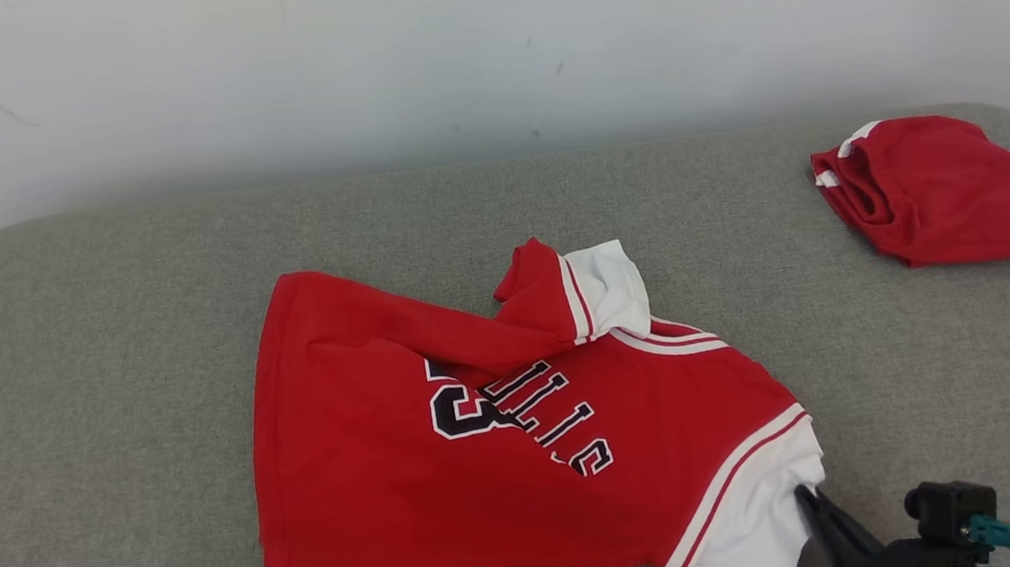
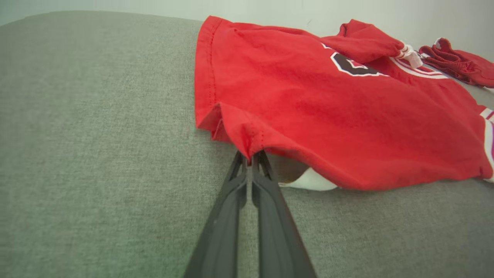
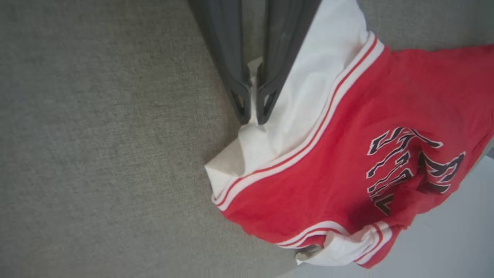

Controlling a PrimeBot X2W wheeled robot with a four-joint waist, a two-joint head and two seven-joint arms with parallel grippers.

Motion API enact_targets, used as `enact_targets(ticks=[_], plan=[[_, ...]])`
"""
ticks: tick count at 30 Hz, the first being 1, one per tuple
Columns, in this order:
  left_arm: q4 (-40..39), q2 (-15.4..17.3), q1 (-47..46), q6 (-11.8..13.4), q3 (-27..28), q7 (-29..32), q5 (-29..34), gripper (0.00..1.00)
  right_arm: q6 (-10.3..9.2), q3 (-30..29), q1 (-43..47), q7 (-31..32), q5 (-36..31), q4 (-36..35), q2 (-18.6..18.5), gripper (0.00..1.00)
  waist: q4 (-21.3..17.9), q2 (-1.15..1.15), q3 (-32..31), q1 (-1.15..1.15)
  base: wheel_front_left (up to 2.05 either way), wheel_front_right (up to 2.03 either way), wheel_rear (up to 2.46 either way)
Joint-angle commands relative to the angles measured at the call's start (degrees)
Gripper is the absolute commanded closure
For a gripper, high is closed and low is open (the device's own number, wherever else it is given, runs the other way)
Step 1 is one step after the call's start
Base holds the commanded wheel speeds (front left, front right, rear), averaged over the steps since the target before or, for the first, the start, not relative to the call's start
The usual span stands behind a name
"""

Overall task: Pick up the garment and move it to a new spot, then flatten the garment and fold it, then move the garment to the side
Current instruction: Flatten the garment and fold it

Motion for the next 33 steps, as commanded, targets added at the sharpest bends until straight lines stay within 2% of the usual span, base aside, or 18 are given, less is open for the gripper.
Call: enact_targets(ticks=[1, 3, 7, 14, 16, 22, 24, 25, 26, 33], plan=[[0.04, 0.38, 0.73, 0.03, 0.04, -0.24, 0.1, 1.0, -0.01, -0.11, 0.55, -0.05, -0.05, 0.21, -0.67, 1.0, 0.03, 0.0, 0.09, 0.0, 0.0, 0.0, 0.0], [-2.79, 1.6, -0.55, 0.03, -0.87, -0.24, 0.86, 1.0, -0.01, 1.22, 0.16, 1.51, 2.12, -4.77, -2.72, 1.0, -0.01, 0.0, 0.51, 0.0, 0.0, 0.0, 0.0], [-4.7, 4.82, -4.79, 0.02, -3.76, -0.24, 1.24, 1.0, -0.01, 1.51, -3.16, 3.49, 4.55, -10.1, -4.56, 1.0, -0.17, 0.0, 2.01, 0.0, 0.0, 0.0, 0.0], [-6.25, 13.36, -21.72, 0.03, -11.1, 3.13, -1.7, 1.0, -0.01, 2.12, -17.28, 6.27, 6.17, -12.55, -5.72, 1.0, -0.05, 0.0, 8.06, 0.0, 0.0, 0.0, 0.0], [-6.23, 16.05, -28.04, 0.03, -12.95, 4.47, -2.72, 1.0, -0.01, 1.81, -22.83, 6.38, 6.8, -11.28, -5.34, 1.0, -0.3, 0.0, 10.11, 0.0, 0.0, 0.0, 0.0], [-3.96, 20.87, -46.86, 0.03, -17.42, 8.42, -9.53, 1.0, -0.01, 2.11, -42.72, 6.49, 12.03, -4.51, -4.01, 1.0, -1.52, 0.0, 16.66, 0.0, 0.0, 0.0, 0.0], [-3.26, 21.36, -49.92, 0.03, -18.11, 8.88, -10.67, 1.0, -0.01, 2.14, -45.67, 6.59, 13.33, -2.88, -3.48, 1.0, -1.75, 0.0, 17.75, 0.0, 0.0, 0.0, 0.0], [-0.97, 22.22, -56.09, 0.03, -19.18, 10.08, -13.09, 1.0, -0.01, 2.09, -52.65, 6.67, 15.06, 0.75, -3.02, 1.0, -2.28, 0.0, 20.09, 0.0, 0.0, 0.0, 0.0], [-0.97, 22.22, -56.09, 0.03, -19.18, 10.08, -13.09, 1.0, -0.01, 2.09, -52.65, 6.67, 15.06, 0.75, -3.02, 1.0, -2.28, 0.0, 20.09, 0.0, 0.0, 0.0, 0.0], [7.91, 23.89, -76.31, 0.03, -21.2, 12.19, -17.23, 1.0, -0.01, 0.97, -74.62, 4.96, 18.67, 13.78, -0.33, 1.0, -3.72, 0.0, 26.87, 0.0, 0.0, 0.0, 0.0]])
